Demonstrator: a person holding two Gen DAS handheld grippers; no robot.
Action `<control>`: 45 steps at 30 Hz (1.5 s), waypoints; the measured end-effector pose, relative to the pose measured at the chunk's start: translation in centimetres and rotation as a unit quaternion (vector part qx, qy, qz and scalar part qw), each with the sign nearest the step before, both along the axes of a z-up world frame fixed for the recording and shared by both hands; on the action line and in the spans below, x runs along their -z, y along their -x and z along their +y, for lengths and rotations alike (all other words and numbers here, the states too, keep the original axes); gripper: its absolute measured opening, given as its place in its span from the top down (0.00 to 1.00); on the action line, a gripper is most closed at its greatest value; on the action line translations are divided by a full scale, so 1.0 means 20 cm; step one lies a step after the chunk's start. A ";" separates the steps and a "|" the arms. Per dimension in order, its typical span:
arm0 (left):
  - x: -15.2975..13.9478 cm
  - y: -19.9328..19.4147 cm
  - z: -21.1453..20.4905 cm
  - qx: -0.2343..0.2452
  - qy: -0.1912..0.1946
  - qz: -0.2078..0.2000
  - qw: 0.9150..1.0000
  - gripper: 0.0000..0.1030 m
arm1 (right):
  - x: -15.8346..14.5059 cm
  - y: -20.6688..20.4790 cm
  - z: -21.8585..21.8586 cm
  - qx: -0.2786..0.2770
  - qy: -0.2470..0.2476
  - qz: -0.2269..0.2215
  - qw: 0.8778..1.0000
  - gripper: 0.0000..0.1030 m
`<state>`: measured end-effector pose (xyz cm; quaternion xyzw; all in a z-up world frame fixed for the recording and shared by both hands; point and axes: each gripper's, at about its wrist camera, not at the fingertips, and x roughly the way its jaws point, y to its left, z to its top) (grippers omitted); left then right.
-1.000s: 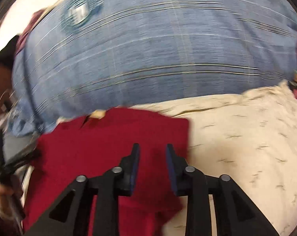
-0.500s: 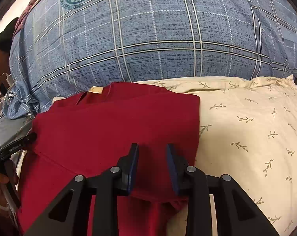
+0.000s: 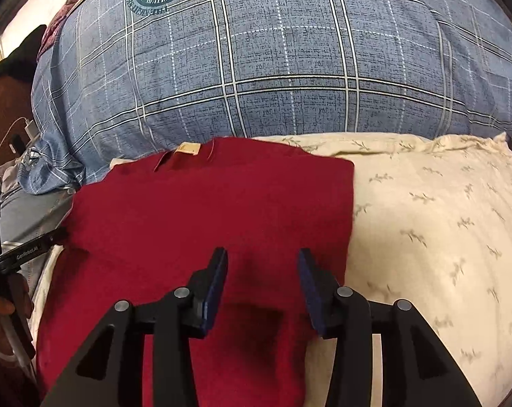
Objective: Fold small clothes
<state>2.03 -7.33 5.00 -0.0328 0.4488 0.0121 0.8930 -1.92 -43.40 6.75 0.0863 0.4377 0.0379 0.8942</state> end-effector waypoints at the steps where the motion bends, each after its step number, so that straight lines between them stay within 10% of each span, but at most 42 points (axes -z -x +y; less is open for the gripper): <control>1: -0.02 0.03 -0.01 0.003 -0.004 -0.002 1.000 0.19 | -0.03 0.03 0.01 0.001 -0.004 -0.003 1.000 0.57; 8: -0.13 0.31 0.00 0.019 -0.011 -0.029 0.999 0.18 | -0.22 0.21 0.13 -0.017 -0.008 -0.037 0.999 0.35; 15: -0.15 0.51 0.00 0.031 -0.018 -0.036 0.999 0.18 | -0.25 0.44 0.20 -0.048 0.004 -0.036 0.998 0.35; 45: -0.03 0.98 0.14 0.050 0.011 0.033 0.998 0.17 | 0.09 0.92 0.09 -0.051 -0.038 0.092 0.994 0.28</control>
